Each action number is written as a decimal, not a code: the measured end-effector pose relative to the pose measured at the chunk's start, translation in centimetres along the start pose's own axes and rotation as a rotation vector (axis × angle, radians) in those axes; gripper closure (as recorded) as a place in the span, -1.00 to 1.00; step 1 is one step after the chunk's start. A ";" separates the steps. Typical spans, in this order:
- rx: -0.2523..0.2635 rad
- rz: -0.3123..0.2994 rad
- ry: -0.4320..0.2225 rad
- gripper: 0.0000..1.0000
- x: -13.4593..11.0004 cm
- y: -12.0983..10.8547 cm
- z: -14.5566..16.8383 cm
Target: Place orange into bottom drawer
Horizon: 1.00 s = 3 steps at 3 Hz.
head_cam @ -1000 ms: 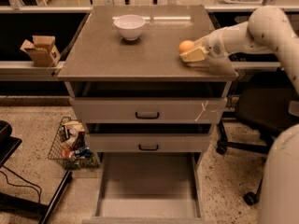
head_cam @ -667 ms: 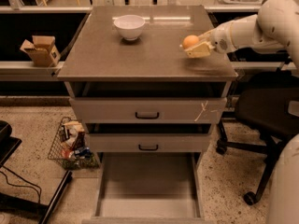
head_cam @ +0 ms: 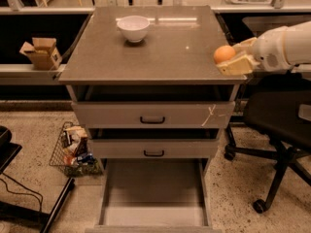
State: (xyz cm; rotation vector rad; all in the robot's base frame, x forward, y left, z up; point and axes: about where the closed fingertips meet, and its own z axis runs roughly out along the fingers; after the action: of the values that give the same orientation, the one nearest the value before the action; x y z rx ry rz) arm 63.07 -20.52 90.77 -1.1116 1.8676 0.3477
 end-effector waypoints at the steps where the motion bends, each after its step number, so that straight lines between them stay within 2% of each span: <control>1: -0.108 0.021 0.062 1.00 4.6 5.8 -1.7; 2: -0.208 0.050 0.084 1.00 9.0 9.9 -0.7; 3: -0.232 0.099 0.035 1.00 12.5 11.3 2.2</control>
Offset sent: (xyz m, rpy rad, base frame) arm -0.1444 0.0035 -0.1591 0.0283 0.3053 0.1964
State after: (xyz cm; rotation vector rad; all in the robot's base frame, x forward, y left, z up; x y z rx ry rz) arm 52.80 -19.80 77.19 -1.1857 1.9536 0.6179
